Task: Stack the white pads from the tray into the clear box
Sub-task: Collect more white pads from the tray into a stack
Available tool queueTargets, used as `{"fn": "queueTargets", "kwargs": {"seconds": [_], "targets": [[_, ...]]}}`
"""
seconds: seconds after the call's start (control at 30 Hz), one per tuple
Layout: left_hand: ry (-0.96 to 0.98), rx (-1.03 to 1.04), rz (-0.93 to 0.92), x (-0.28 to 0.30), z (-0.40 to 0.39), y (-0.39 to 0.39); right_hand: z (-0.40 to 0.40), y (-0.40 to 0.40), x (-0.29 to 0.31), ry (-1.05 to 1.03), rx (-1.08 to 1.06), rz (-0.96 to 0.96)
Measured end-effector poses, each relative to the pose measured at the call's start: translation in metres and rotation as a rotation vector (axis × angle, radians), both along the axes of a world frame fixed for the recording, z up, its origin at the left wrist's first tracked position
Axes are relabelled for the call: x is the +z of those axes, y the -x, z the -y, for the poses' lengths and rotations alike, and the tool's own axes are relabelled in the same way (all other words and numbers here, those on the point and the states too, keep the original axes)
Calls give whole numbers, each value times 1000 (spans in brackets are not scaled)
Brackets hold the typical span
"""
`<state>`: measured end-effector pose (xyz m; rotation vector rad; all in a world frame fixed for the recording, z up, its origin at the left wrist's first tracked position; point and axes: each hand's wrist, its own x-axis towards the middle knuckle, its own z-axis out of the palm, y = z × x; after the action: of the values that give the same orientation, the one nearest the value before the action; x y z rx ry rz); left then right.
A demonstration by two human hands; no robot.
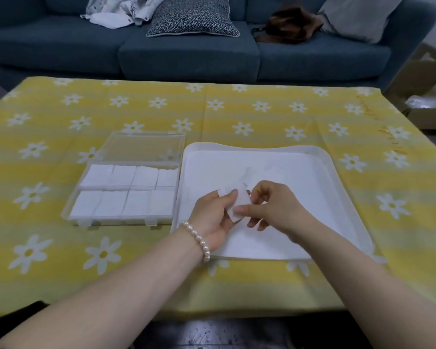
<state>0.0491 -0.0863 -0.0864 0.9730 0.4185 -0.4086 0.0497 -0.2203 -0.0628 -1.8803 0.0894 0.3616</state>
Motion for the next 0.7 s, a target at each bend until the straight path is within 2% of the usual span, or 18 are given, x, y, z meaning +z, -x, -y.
{"fn": "queueTargets", "kwargs": {"seconds": [0.17, 0.37, 0.5, 0.7], "targets": [[68, -33, -68, 6, -8, -6, 41, -45, -10, 465, -134, 191], [106, -161, -126, 1, -10, -5, 42, -62, -41, 698, -73, 92], [107, -191, -146, -1, -13, -7, 33, -62, -42, 678, -45, 54], [50, -125, -162, -3, -13, -10, 29, -51, -33, 595, -60, 17]]}}
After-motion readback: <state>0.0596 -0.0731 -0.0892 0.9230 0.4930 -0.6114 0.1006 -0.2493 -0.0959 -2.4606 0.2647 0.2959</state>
